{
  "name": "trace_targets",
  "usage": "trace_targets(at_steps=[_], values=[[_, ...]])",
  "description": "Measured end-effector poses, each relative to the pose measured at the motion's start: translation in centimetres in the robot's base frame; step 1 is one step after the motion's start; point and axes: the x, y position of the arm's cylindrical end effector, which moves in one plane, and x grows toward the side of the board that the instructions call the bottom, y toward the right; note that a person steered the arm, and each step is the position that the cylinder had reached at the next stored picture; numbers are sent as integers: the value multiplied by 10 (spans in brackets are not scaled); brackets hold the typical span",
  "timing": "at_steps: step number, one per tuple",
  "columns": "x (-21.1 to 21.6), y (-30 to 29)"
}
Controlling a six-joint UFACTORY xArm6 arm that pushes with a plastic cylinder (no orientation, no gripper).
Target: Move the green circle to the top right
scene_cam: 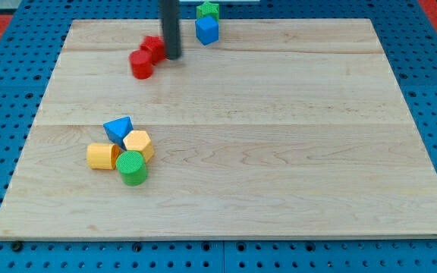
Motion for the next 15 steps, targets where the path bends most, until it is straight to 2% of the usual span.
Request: trace_targets(at_steps=[1, 2, 5, 7, 8, 9, 10, 11, 13, 14, 15], values=[[-18, -71], [-28, -72], [-31, 2], [8, -21], [51, -59], [61, -85], [117, -135], [242, -120], [261, -7], [244, 39], [202, 112]])
